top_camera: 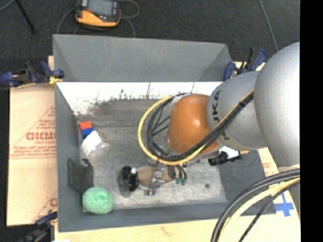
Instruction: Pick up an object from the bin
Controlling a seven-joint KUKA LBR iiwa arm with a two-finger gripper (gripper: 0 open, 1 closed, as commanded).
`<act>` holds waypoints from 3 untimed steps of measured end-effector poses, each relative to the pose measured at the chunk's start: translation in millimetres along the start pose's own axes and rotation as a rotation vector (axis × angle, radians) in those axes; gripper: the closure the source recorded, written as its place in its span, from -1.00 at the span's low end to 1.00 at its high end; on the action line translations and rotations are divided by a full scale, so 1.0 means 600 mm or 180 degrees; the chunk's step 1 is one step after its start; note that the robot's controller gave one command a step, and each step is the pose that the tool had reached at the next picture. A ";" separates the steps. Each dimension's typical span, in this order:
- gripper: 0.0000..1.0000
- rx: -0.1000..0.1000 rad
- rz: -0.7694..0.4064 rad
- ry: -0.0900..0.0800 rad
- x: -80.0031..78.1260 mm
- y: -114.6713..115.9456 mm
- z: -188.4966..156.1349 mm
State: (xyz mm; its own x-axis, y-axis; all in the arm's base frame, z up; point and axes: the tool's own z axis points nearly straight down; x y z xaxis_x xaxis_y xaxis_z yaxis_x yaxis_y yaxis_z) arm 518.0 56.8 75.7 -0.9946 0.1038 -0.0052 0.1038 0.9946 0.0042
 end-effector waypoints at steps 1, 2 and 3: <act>1.00 0.0007 0.0004 0.0017 0.001 -0.001 -0.023; 1.00 0.0008 0.0008 0.0012 0.000 -0.001 -0.041; 1.00 0.0009 0.0011 0.0015 0.000 -0.001 -0.058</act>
Offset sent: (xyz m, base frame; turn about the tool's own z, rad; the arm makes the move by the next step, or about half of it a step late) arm 0.0001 0.0000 0.0069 0.0000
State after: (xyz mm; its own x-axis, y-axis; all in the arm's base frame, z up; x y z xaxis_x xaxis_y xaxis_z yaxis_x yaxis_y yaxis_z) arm 517.5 55.8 110.5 -0.9943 0.1071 -0.0005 0.1071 0.9943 0.0012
